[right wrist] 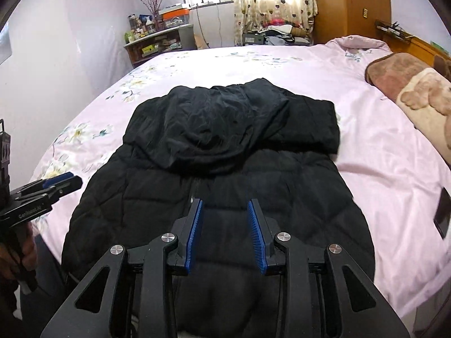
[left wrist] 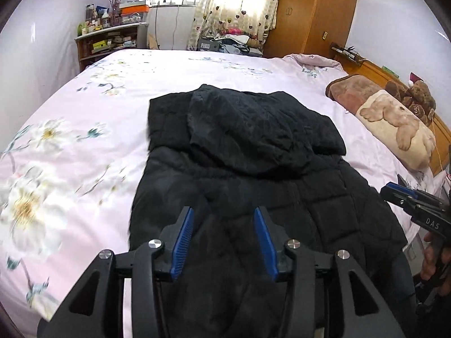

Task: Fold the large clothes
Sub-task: 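Open both tools and pull them back from the jacket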

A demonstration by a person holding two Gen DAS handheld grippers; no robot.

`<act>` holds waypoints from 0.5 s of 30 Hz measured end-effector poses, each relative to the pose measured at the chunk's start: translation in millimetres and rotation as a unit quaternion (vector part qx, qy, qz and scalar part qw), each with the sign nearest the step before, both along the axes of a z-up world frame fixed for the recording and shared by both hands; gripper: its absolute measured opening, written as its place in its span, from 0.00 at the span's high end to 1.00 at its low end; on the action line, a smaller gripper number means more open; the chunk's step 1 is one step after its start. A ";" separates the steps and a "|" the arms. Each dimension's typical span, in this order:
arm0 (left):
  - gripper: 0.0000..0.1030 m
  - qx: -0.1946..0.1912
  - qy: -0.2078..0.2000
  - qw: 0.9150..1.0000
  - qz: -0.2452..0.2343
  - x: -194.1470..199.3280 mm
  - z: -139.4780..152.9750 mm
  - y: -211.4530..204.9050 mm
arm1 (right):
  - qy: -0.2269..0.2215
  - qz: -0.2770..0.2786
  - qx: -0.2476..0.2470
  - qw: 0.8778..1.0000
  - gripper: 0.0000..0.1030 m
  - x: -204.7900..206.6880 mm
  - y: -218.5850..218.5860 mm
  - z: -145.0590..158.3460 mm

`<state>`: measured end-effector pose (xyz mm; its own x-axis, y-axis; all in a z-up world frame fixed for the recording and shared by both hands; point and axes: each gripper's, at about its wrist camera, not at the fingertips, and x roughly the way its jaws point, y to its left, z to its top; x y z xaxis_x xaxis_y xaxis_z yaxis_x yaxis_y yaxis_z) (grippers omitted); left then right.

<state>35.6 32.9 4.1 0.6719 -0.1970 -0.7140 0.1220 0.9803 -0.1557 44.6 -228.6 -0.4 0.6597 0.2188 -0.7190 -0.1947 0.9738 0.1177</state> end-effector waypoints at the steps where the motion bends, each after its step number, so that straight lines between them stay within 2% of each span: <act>1: 0.54 0.001 0.000 1.000 0.001 -7.8 0.1 3.0 | 0.000 -0.002 0.002 1.000 0.67 -7.0 -2.0 0.0; 5: 0.53 0.008 0.001 1.000 0.002 -30.8 -0.5 9.3 | 0.004 -0.006 0.006 1.000 0.60 -31.6 -7.1 -0.4; 15: 0.53 0.012 -0.001 1.000 0.023 -51.0 -3.2 21.8 | 0.001 -0.030 0.013 0.999 0.59 -54.6 -28.0 -3.4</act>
